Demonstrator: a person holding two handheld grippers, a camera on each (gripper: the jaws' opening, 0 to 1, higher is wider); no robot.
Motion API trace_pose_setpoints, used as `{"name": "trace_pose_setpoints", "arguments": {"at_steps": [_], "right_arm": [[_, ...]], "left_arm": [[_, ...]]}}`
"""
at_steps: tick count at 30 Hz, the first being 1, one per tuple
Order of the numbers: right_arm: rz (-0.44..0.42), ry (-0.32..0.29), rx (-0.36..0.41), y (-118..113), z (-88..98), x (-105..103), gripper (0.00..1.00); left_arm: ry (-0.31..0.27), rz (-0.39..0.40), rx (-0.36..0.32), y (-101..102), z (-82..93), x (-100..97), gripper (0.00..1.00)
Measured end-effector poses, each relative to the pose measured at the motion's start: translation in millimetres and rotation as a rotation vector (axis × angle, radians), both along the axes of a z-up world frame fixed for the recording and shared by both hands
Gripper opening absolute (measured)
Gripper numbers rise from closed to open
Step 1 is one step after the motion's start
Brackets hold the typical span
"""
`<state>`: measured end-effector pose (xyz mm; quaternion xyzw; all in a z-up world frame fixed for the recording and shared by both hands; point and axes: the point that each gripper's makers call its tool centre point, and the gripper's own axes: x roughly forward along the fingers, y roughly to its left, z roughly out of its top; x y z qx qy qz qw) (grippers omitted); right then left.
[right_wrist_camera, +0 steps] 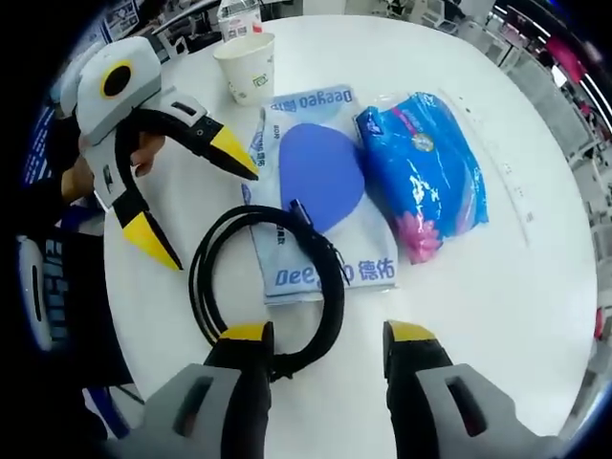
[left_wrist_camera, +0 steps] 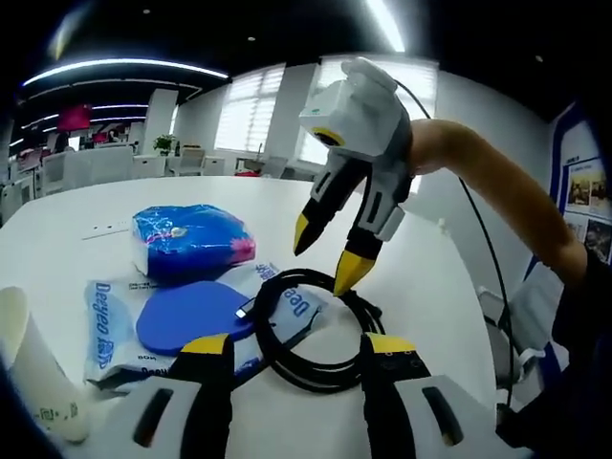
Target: Arrange the tabletop items into an orderly group along one side of the table until the central work area is clear of visible clutter.
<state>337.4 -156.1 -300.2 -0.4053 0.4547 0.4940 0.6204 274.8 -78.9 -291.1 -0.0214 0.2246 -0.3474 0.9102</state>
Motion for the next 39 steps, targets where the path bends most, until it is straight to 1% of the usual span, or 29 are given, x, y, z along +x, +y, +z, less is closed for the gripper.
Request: {"name": "trace_pose_setpoints", "arguments": {"at_steps": [7,10,18,20,25,27,32,39], "right_arm": [[0.012,-0.009,-0.001,-1,-6.0,-3,0.42],[0.023,-0.02,-0.002,-1,-8.7,-4,0.4],[0.021,-0.013,-0.005,-3,-13.3,-5,0.4],[0.023,-0.013,-0.004,-2,-12.9,-2,0.39],[0.035,-0.01,-0.002,0,-16.8,-1,0.37],[0.038,-0.008,-0.001,0,-18.7,-5,0.36],[0.043,-0.006,0.004,2,-23.5,-6,0.36],[0.048,-0.006,0.015,4,-25.4,-2,0.33]], "left_arm": [[0.003,0.001,0.017,1,-2.2,8.1,0.51],[0.005,0.001,0.014,-4,-5.0,3.8,0.51],[0.01,-0.001,0.014,-5,-8.1,5.0,0.51],[0.008,-0.003,0.014,-5,-8.0,5.3,0.51],[0.005,-0.007,0.034,-5,-11.0,6.5,0.48],[0.007,-0.008,0.032,-6,-11.4,6.9,0.47],[0.01,-0.011,0.041,-7,-13.6,9.0,0.46],[0.017,-0.007,0.045,-5,-15.5,13.9,0.45]]}}
